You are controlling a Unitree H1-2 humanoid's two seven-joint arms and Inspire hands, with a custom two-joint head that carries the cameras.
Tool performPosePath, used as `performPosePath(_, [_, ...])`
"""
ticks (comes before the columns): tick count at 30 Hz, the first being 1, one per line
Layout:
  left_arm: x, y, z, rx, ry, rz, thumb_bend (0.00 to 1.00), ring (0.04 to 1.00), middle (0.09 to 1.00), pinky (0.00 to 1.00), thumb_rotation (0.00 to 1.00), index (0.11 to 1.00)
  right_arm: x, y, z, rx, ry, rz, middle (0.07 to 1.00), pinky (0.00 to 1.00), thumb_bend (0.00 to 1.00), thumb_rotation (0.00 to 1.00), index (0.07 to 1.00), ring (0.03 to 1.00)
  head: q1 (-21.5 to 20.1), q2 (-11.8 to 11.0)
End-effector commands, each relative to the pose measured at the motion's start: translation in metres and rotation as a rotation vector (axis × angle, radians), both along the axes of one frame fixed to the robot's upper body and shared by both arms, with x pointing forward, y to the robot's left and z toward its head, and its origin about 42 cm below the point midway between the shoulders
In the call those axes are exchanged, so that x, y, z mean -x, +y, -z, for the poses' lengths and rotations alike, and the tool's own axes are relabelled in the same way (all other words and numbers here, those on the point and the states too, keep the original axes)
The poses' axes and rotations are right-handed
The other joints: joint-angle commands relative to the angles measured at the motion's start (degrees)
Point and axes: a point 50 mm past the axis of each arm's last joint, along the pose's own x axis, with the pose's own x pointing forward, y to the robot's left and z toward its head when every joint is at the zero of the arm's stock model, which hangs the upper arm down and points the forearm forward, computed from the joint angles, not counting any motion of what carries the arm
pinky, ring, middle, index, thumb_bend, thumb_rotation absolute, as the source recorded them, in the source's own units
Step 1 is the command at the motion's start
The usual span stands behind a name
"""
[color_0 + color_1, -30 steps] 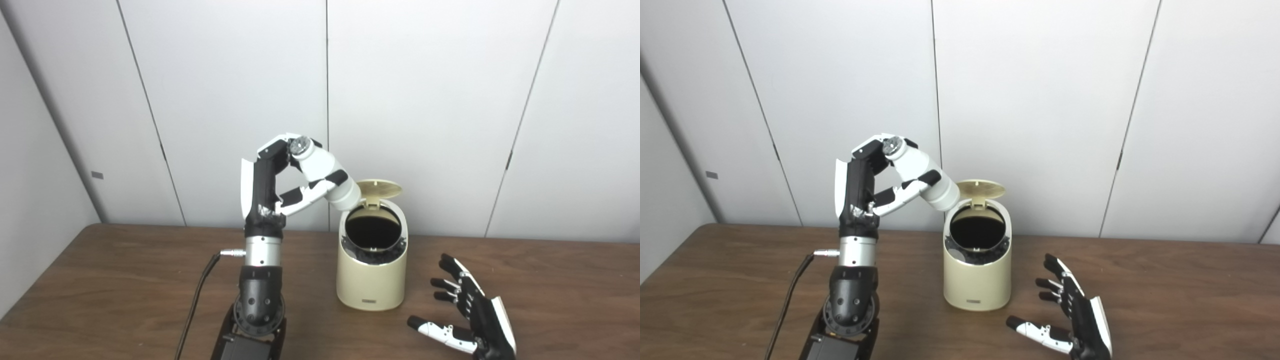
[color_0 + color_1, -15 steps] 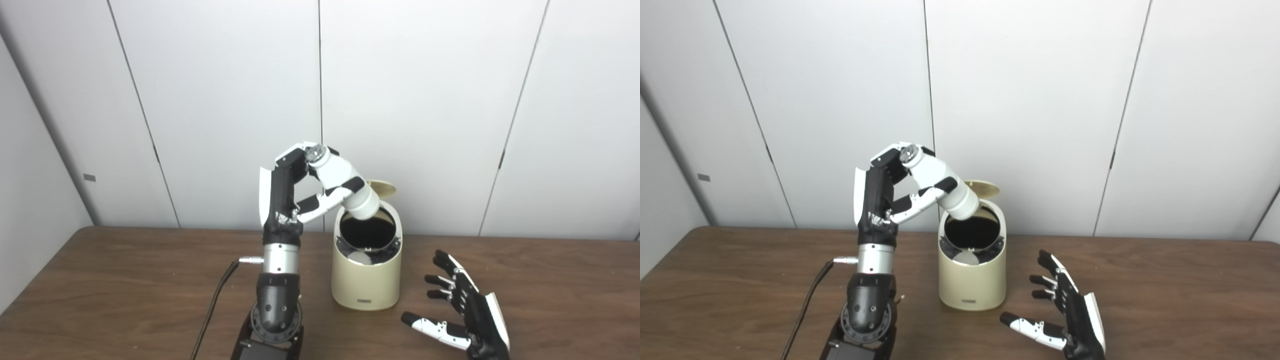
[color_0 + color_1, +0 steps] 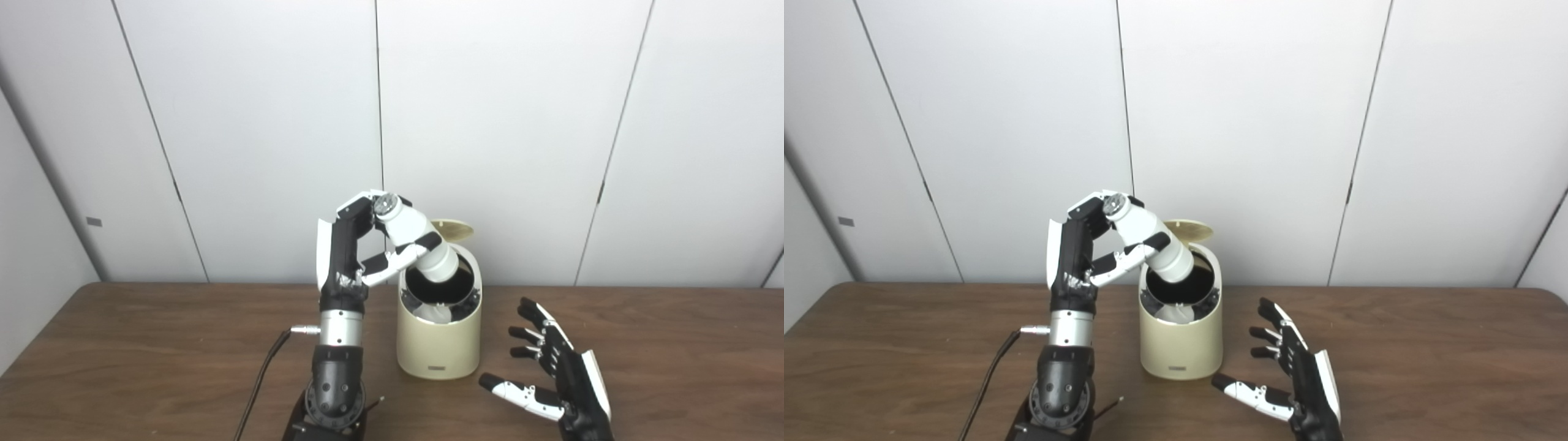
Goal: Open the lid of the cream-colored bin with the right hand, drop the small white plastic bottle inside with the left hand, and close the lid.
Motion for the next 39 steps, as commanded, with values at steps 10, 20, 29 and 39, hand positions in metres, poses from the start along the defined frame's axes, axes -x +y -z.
performPosePath(10, [-0.012,-0.006,-0.008,-0.053,-0.095,-0.034,0.5,0.448,0.489,0.39,0.0,0.483,-0.001,0.008,-0.022,-0.015,-0.083,-0.002,0.882,0.66,0.74,0.23,0.876,0.782,-0.44,0.27])
performPosePath(20, [-0.017,-0.014,0.01,-0.109,-0.129,-0.125,0.5,0.435,0.475,0.38,0.0,0.489,0.001,0.01,-0.023,-0.023,-0.088,-0.005,0.881,0.66,0.75,0.26,0.884,0.781,-0.93,0.59])
performPosePath(29, [-0.022,-0.013,0.028,-0.149,-0.138,-0.193,0.5,0.454,0.477,0.39,0.0,0.488,0.001,0.011,-0.026,-0.034,-0.09,-0.004,0.884,0.66,0.75,0.29,0.89,0.772,-1.19,0.62])
performPosePath(39, [-0.024,-0.007,0.04,-0.248,-0.19,-0.225,0.5,0.458,0.478,0.4,0.0,0.488,0.003,0.01,-0.028,-0.029,-0.09,-0.004,0.884,0.64,0.74,0.29,0.89,0.755,-0.95,1.12])
